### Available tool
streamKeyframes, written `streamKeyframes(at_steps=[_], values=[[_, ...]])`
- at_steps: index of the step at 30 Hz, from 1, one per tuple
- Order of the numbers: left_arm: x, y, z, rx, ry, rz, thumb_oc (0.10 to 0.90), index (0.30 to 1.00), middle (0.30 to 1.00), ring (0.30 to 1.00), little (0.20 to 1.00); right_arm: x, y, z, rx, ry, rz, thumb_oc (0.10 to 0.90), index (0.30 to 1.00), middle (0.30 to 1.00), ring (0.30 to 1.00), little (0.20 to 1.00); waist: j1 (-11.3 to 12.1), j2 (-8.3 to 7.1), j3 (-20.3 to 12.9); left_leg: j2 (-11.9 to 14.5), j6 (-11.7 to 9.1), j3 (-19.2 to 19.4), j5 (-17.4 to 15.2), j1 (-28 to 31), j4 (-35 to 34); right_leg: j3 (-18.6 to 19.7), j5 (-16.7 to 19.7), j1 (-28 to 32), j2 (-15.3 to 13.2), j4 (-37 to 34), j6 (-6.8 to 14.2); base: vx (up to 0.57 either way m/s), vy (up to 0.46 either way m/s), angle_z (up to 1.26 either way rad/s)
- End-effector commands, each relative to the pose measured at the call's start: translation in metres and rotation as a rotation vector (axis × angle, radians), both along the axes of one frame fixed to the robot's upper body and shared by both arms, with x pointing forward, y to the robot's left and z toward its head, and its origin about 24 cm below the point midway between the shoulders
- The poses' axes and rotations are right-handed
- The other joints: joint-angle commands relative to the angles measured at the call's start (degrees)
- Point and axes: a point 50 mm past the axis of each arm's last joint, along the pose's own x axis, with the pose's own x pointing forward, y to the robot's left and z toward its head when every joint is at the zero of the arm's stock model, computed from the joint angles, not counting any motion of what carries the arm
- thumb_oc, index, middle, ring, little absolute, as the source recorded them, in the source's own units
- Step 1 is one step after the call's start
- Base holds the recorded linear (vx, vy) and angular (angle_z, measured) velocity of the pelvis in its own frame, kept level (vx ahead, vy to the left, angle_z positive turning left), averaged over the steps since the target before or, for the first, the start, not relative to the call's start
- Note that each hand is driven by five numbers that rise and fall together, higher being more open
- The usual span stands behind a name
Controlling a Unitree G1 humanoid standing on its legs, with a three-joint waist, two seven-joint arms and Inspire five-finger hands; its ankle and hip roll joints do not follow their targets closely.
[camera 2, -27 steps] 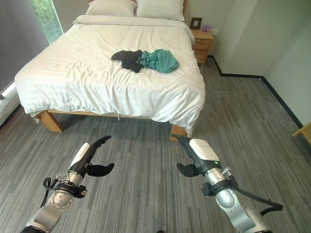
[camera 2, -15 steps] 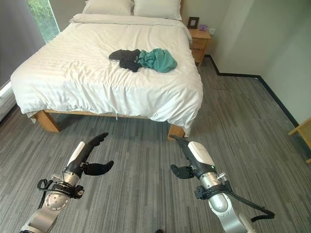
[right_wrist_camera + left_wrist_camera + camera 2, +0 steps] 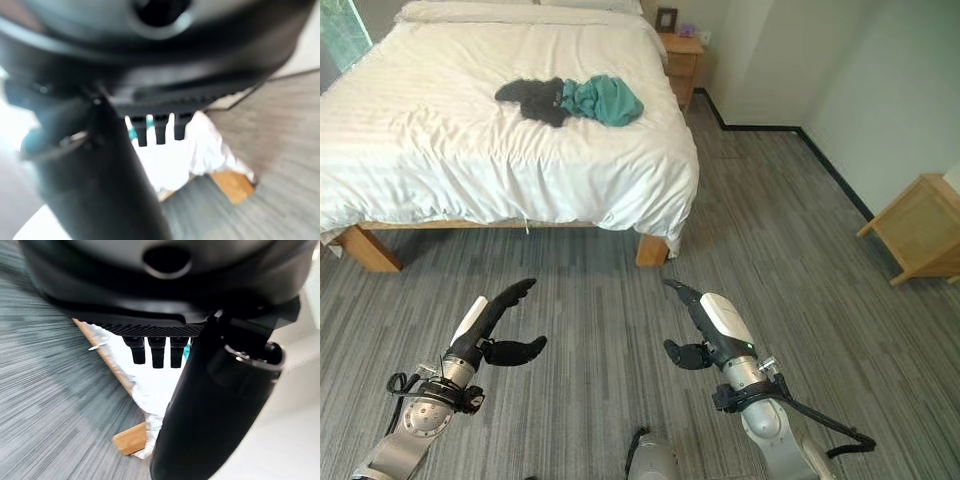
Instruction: Pick up bed clothes into laundry basket.
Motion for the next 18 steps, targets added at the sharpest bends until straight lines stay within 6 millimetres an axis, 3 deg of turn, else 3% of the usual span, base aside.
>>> streamKeyframes(at_steps=[1, 3, 5, 6, 7, 8, 9, 10, 11, 12, 13, 15, 16, 18], values=[[0.023, -0.016, 0.051, -0.050, -0.276, -0.094, 0.800, 0.900, 0.900, 0.900, 0.900, 0.015, 0.002, 0.042, 0.051, -0.219, 0.006, 0.800, 0.900, 0.900, 0.900, 0.900, -1.94, 0.55, -2.06, -0.43, -4.05, -3.51, -7.25, 9.82, 0.24, -3.29, 13.57, 0.57, -1.91, -16.37, 1.06, 0.50, -0.197, 0.35], [0.025, -0.023, 0.050, -0.077, -0.278, -0.109, 0.800, 0.900, 0.900, 0.900, 0.900, 0.009, 0.002, 0.033, 0.037, -0.180, 0.003, 0.800, 0.900, 0.900, 0.900, 0.900, -4.38, 1.20, -2.25, 0.25, -5.28, -4.96, -10.05, 12.96, 0.24, 0.66, 15.29, -1.56, -3.64, -18.52, 1.06, 0.63, -0.181, 0.42], [0.025, -0.032, 0.046, -0.094, -0.262, -0.140, 0.800, 0.900, 0.900, 0.900, 0.900, -0.001, -0.001, 0.022, 0.033, -0.122, -0.014, 0.800, 0.900, 0.900, 0.900, 0.900, -5.79, 1.07, -3.06, -0.37, -5.57, -7.02, -12.21, 15.49, 0.24, 4.49, 15.88, -0.78, -2.86, -18.64, 1.06, 0.47, -0.077, 0.46], [0.024, -0.033, 0.045, -0.096, -0.259, -0.143, 0.800, 0.900, 0.900, 0.900, 0.900, -0.003, -0.002, 0.022, 0.032, -0.119, -0.016, 0.800, 0.900, 0.900, 0.900, 0.900, -5.57, 1.13, -3.00, -0.39, -5.54, -6.96, -12.30, 15.79, 0.24, 4.57, 15.89, -0.53, -2.81, -18.66, 1.06, 0.48, -0.123, 0.11], [0.024, -0.042, 0.044, -0.118, -0.255, -0.167, 0.800, 0.900, 0.900, 0.900, 0.900, -0.009, -0.007, 0.013, 0.029, -0.074, -0.031, 0.800, 0.900, 0.900, 0.900, 0.900, -6.35, 2.08, -3.52, 0.71, -6.40, -8.69, -9.73, 17.69, 1.56, 6.12, 16.83, 0.10, -1.37, -18.21, 1.06, 0.41, -0.147, 0.11], [0.025, -0.049, 0.042, -0.136, -0.250, -0.185, 0.800, 0.900, 0.900, 0.900, 0.900, -0.010, -0.012, 0.010, 0.025, -0.054, -0.046, 0.800, 0.900, 0.900, 0.900, 0.900, -6.29, 3.80, -3.09, 3.21, -7.72, -9.66, -5.03, 16.00, 7.73, 6.15, 15.96, 1.84, 0.90, -18.42, 0.31, 0.50, -0.259, 0.22], [0.026, -0.053, 0.043, -0.163, -0.249, -0.191, 0.800, 0.900, 0.900, 0.900, 0.900, -0.009, -0.017, 0.008, 0.033, -0.046, -0.060, 0.800, 0.900, 0.900, 0.900, 0.900, -5.80, 4.38, -2.74, 5.78, -8.39, -10.81, 0.68, 12.33, 15.25, 5.53, 14.61, 4.05, 2.59, -18.66, -1.22, 0.29, -0.316, 0.62], [0.028, -0.055, 0.045, -0.174, -0.252, -0.196, 0.800, 0.900, 0.900, 0.900, 0.900, -0.009, -0.020, 0.009, 0.024, -0.049, -0.071, 0.800, 0.900, 0.900, 0.900, 0.900, -4.91, 4.32, -2.06, 7.93, -9.08, -12.37, 7.09, 7.63, 24.43, 4.40, 12.78, 6.36, 3.91, -19.00, -3.61, 0.17, -0.277, 0.53], [0.028, -0.056, 0.046, -0.174, -0.253, -0.198, 0.800, 0.900, 0.900, 0.900, 0.900, -0.009, -0.021, 0.009, 0.024, -0.050, -0.072, 0.800, 0.900, 0.900, 0.900, 0.900, -5.23, 4.26, -2.15, 8.03, -9.24, -12.96, 7.32, 6.94, 24.80, 4.00, 12.91, 6.23, 3.83, -19.07, -3.89, 0.30, -0.449, 0.51], [0.030, -0.060, 0.050, -0.199, -0.265, -0.216, 0.800, 0.900, 0.900, 0.900, 0.900, -0.009, -0.026, 0.014, 0.029, -0.075, -0.086, 0.800, 0.900, 0.900, 0.900, 0.900, -3.86, 2.95, -1.21, 10.41, -9.30, -13.13, 13.10, 0.69, 37.70, 2.11, 9.18, 10.76, 5.05, -20.01, -7.22, 0.20, -0.306, 0.20], [0.030, -0.060, 0.050, -0.198, -0.265, -0.217, 0.800, 0.900, 0.900, 0.900, 0.900, -0.008, -0.026, 0.015, 0.030, -0.076, -0.087, 0.800, 0.900, 0.900, 0.900, 0.900, -4.04, 2.78, -1.23, 10.26, -9.21, -13.38, 13.32, 0.34, 37.78, 1.91, 9.37, 10.70, 4.86, -20.10, -7.35, 0.35, -0.417, 0.25], [0.032, -0.063, 0.056, -0.215, -0.285, -0.227, 0.800, 0.900, 0.900, 0.900, 0.900, -0.003, -0.033, 0.020, 0.023, -0.105, -0.116, 0.800, 0.900, 0.900, 0.900, 0.900, -2.74, 1.01, -0.33, 13.07, -8.37, -9.32, 11.92, -4.49, 43.20, 2.44, 6.63, 14.06, 4.86, -20.37, -8.37, 0.42, -0.226, 0.01], [0.033, -0.064, 0.057, -0.220, -0.292, -0.230, 0.800, 0.900, 0.900, 0.900, 0.900, 0.004, -0.035, 0.027, 0.009, -0.135, -0.124, 0.800, 0.900, 0.900, 0.900, 0.900, -1.26, 0.55, -0.05, 12.86, -8.59, -5.45, 8.00, -10.21, 41.91, 3.39, 3.86, 17.21, 5.74, -20.37, -7.98, 0.60, -0.099, -0.15], [0.032, -0.064, 0.057, -0.221, -0.294, -0.227, 0.800, 0.900, 0.900, 0.900, 0.900, 0.009, -0.033, 0.033, 0.013, -0.162, -0.109, 0.800, 0.900, 0.900, 0.900, 0.900, 0.42, 0.74, -0.49, 10.90, -7.80, -1.67, 6.68, -15.07, 33.93, 5.13, 1.60, 19.70, 6.85, -20.37, -7.11, 0.45, 0.027, 0.05]])
